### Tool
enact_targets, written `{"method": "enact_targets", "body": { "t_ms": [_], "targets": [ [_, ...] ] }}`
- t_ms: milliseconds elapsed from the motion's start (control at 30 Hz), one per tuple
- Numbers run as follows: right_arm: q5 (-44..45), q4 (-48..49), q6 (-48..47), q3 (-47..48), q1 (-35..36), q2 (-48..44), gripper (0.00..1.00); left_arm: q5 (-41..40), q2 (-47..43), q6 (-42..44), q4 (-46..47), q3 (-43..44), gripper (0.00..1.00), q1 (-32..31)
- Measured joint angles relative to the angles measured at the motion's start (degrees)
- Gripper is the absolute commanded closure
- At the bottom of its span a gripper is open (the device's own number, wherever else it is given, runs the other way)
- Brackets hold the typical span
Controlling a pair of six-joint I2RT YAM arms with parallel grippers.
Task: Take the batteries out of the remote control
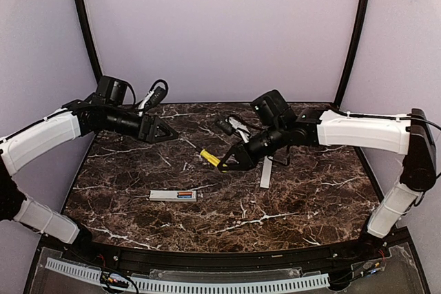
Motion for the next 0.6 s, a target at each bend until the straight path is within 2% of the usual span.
{"method": "enact_targets", "body": {
  "t_ms": [233, 433, 600],
  "targets": [
    [-11.56, 0.74, -3.52, -1.95, -0.39, -3.65, 1.0, 13.4, 2.91, -2.43, 4.59, -0.02, 0.34, -1.51],
    [-16.94, 0.76, -5.09, -1.95, -0.42, -4.15, 1.0, 19.58, 3.41, -2.71, 7.5, 0.72, 0.39, -5.79],
    [-18.84, 0.7, -5.22, -1.95, -0.42, -4.13, 1.0, 21.86, 5.01, -1.62, 8.31, 1.6, 0.4, -6.51]
  ]
}}
